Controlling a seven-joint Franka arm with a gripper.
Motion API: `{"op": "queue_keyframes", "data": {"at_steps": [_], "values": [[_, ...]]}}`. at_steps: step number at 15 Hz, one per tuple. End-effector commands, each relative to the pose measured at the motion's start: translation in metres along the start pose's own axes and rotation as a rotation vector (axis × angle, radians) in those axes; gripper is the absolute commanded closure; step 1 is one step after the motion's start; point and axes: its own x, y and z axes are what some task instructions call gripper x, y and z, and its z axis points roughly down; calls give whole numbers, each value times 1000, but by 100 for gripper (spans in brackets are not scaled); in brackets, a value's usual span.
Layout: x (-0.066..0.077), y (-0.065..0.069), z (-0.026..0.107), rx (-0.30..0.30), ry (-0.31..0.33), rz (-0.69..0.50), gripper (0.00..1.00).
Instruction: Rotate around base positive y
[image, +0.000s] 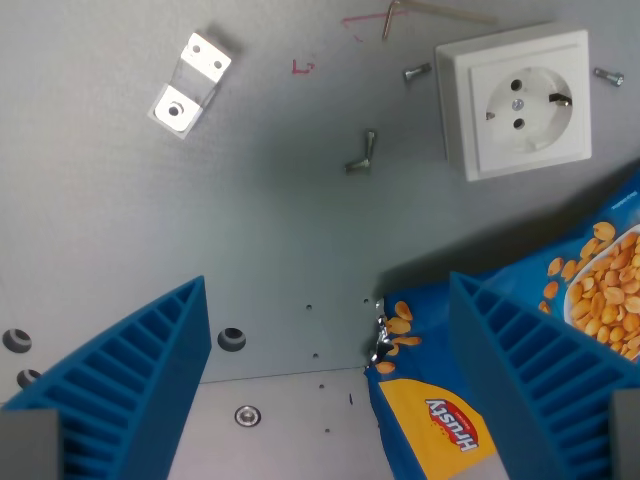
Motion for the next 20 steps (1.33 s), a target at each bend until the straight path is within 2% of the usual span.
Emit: {"op": "queue_keyframes", "data": {"at_steps": [1,20], "values": [[0,0,-3,-1,-7,0,0],[0,0,-3,-19,-260,-1,0]]}}
